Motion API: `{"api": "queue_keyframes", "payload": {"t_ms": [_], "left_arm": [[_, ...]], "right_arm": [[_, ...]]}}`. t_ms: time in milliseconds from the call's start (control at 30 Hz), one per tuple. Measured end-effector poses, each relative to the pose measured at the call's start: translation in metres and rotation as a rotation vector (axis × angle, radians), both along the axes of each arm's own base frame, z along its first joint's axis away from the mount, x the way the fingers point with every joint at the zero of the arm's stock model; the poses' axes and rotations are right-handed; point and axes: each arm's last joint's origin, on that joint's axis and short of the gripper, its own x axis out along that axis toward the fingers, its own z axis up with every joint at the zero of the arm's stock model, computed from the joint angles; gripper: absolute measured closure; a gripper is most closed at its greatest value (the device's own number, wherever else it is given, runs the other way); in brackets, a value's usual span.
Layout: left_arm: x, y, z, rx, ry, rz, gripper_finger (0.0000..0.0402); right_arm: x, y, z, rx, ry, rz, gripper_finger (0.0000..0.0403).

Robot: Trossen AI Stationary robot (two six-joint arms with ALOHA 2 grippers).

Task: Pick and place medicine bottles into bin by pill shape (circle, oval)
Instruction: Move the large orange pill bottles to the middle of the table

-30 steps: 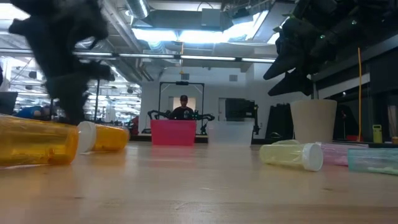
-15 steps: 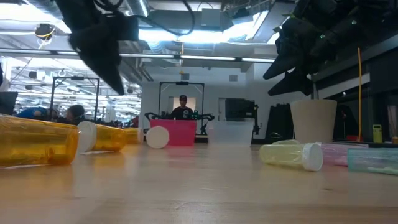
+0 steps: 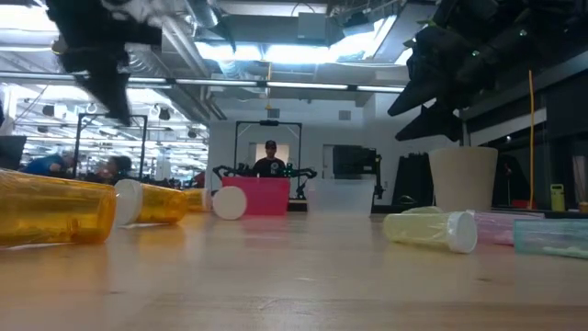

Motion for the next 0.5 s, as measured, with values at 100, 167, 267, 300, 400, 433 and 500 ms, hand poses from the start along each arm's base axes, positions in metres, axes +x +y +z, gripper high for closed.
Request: {"api": "queue_keyframes", "payload": {"t_ms": [100, 167, 267, 300, 400, 433, 500], "left_arm": [[-0.006, 0.009, 0.016, 0.124, -0.208, 0.135, 0.0315], [-0.009, 0.019, 0.021, 0.173, -0.253, 0.204, 0.0315], [-0.01, 0.041, 0.021, 0.199, -0.241, 0.334, 0.0315], [-0.01, 0.05, 0.02, 0.2, -0.221, 0.371, 0.0315], [-0.002, 0.079, 0.015, 0.158, -0.166, 0.432, 0.0315], [0.001, 0.089, 0.013, 0.133, -0.152, 0.428, 0.0315], [0.008, 0.112, 0.009, 0.074, -0.155, 0.404, 0.0315]], "right_arm": [[0.001, -0.001, 0.002, -0.016, -0.017, -0.023, 0.0132], [0.001, -0.001, 0.002, -0.022, -0.027, -0.037, 0.0132], [0.002, -0.002, 0.004, -0.008, -0.048, -0.049, 0.0132], [0.002, -0.002, 0.004, -0.007, -0.05, -0.049, 0.0132], [0.002, -0.002, 0.004, -0.007, -0.051, -0.049, 0.0132], [0.003, -0.002, 0.004, -0.008, -0.052, -0.049, 0.0132], [0.002, -0.002, 0.004, -0.008, -0.052, -0.049, 0.0132]]}}
